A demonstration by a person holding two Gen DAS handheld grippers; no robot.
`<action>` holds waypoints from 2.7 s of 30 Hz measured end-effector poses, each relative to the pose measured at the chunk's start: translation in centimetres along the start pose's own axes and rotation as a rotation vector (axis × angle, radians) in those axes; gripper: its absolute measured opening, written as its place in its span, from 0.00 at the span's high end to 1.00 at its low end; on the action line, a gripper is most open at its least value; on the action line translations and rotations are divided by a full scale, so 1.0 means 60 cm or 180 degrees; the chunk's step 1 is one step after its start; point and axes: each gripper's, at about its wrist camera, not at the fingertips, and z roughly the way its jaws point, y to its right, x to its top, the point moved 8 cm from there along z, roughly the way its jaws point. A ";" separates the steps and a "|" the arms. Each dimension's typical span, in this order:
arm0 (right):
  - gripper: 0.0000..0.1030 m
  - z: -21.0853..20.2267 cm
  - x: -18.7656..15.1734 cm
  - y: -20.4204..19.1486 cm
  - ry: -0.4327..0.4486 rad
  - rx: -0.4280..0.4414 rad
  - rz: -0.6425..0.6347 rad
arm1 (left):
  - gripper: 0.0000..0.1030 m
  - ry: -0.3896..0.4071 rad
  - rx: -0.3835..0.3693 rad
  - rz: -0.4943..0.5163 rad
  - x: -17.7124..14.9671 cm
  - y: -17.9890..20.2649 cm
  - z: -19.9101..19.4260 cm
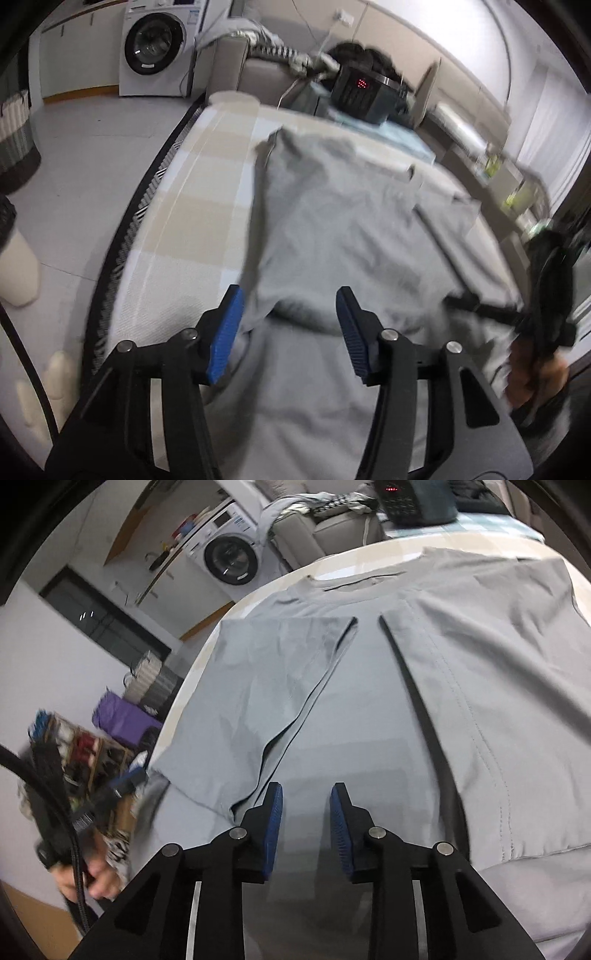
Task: Fold small clothes
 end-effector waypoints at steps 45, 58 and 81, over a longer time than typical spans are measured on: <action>0.23 -0.732 -0.374 0.116 0.2303 -0.0788 -0.0226 | 0.06 0.0656 0.0143 0.0404 -0.233 0.051 -0.355; 0.11 -0.643 -0.472 0.206 0.1460 -0.0875 -0.0042 | 0.06 0.0123 0.0471 0.0229 -0.395 -0.056 -0.390; 0.74 -0.332 -0.388 0.149 0.0599 -0.0729 -0.0942 | 0.06 0.0246 0.0417 0.0181 -0.412 -0.046 -0.362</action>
